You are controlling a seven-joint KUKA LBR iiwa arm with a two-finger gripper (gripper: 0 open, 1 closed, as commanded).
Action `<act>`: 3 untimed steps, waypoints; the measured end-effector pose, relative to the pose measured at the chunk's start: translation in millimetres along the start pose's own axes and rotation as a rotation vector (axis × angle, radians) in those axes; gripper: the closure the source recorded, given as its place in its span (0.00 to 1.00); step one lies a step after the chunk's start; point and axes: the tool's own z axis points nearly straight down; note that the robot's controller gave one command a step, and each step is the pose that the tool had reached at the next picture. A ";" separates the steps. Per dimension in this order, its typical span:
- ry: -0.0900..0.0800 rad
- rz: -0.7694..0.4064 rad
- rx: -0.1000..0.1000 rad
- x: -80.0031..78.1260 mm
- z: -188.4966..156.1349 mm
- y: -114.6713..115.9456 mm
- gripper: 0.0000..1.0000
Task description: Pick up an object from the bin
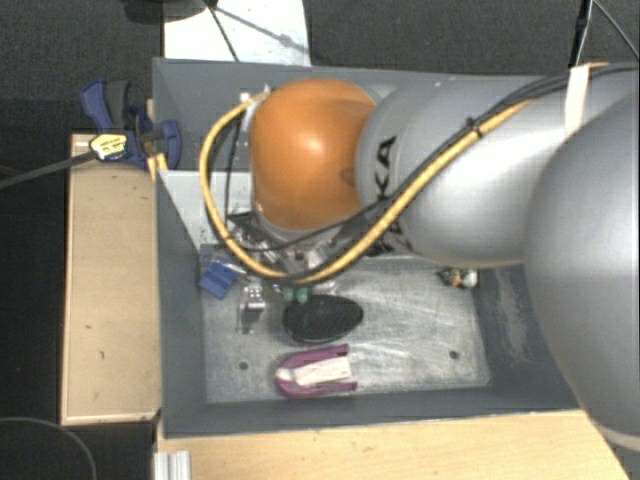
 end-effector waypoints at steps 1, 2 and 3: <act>-0.015 -0.143 -0.003 -54.0 120.7 -32.1 0.00; -0.002 -0.123 0.002 -42.2 126.0 -90.0 0.00; 0.001 -0.159 0.003 -45.1 107.9 -147.1 0.00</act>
Offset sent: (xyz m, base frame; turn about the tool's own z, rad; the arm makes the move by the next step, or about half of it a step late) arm 0.0488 -0.0323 -0.1227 -0.1463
